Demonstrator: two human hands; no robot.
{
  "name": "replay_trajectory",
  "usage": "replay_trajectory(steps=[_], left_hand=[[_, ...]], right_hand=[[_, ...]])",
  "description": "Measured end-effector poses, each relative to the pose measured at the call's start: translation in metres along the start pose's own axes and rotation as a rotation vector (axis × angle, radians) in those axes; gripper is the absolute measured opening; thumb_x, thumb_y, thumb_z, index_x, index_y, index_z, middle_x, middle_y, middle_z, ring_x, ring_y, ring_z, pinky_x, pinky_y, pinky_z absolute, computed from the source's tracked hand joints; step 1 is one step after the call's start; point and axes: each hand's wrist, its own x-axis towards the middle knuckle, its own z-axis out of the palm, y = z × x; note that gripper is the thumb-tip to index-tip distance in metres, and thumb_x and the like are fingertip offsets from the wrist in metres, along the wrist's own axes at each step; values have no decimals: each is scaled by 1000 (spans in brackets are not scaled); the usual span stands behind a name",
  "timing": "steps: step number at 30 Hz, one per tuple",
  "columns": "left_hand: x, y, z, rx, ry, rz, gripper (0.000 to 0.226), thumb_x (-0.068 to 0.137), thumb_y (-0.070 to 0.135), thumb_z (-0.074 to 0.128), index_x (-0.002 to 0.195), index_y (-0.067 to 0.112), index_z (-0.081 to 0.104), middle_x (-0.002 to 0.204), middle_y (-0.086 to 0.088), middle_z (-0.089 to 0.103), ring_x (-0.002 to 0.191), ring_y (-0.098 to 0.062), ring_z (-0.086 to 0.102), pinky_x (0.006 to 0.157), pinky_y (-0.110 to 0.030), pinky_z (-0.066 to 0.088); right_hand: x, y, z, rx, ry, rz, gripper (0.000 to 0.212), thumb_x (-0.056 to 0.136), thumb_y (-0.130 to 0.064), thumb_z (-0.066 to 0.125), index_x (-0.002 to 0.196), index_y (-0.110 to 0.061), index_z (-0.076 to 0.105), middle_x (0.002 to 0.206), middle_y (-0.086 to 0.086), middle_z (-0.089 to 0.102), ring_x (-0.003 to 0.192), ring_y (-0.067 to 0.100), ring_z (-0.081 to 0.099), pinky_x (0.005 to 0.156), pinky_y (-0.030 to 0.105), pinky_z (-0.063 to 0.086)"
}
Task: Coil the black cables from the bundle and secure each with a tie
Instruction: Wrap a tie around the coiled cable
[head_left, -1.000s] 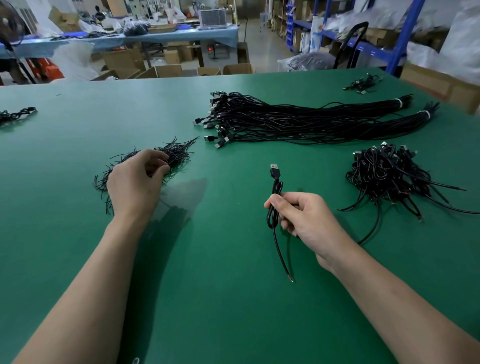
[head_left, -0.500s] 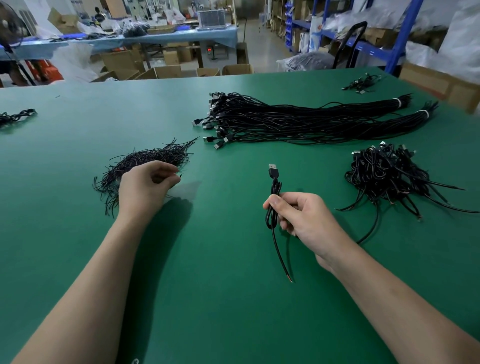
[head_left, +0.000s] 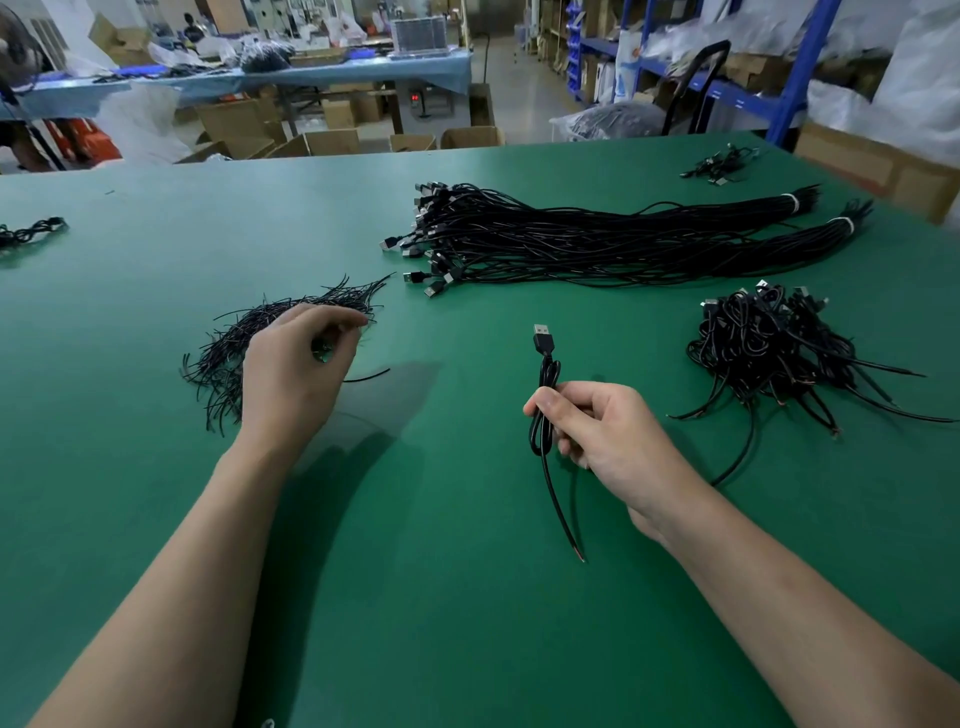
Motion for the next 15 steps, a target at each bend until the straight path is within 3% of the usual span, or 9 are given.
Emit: replay_trajectory(steps=[2,4,6,8,10,13,15], left_hand=[[3,11,0,-252,4,-90,19,93,18,71,101,35,74,88,18,72,77,4,61,75,-14,49],[1,30,1,-527,-93,-130,19,94,17,70,105,32,73,89,12,73,80,-6,65,78,-24,53],[-6,52,9,-605,-234,-69,18,93,15,69,105,28,71,90,6,72,81,-14,68,79,-32,55],[-16,73,18,-566,-337,12,15,92,15,68,99,27,71,90,7,73,81,-13,69,77,-32,55],[-23,88,25,-530,-394,84,15,93,12,70,95,27,70,91,10,73,84,-9,69,77,-33,55],[-30,97,30,-542,-462,134,12,95,8,68,94,20,70,89,9,73,83,-8,69,76,-28,53],[-32,98,31,-598,-502,109,11,96,6,66,93,16,70,87,4,73,81,-7,69,75,-23,52]], right_hand=[[1,-1,0,0,9,-13,22,98,-40,62,83,-33,77,63,-8,50,62,9,46,64,27,39],[1,-1,0,4,24,-30,21,98,-40,63,83,-33,77,63,-15,58,57,4,47,60,19,43],[1,-2,1,29,20,-40,21,98,-39,63,84,-33,77,73,-21,67,61,-2,55,61,11,46],[0,-3,3,102,-32,-10,22,98,-36,63,85,-26,78,88,-14,74,81,-2,65,66,16,51],[0,-4,6,223,-84,40,22,97,-32,62,93,-16,77,101,1,77,100,12,72,74,28,57],[0,-5,6,398,-157,93,32,94,-30,60,114,-6,69,114,7,75,108,23,72,98,48,49],[0,-6,6,473,-203,130,35,96,-28,57,120,-5,65,118,10,74,110,25,71,98,45,49]])
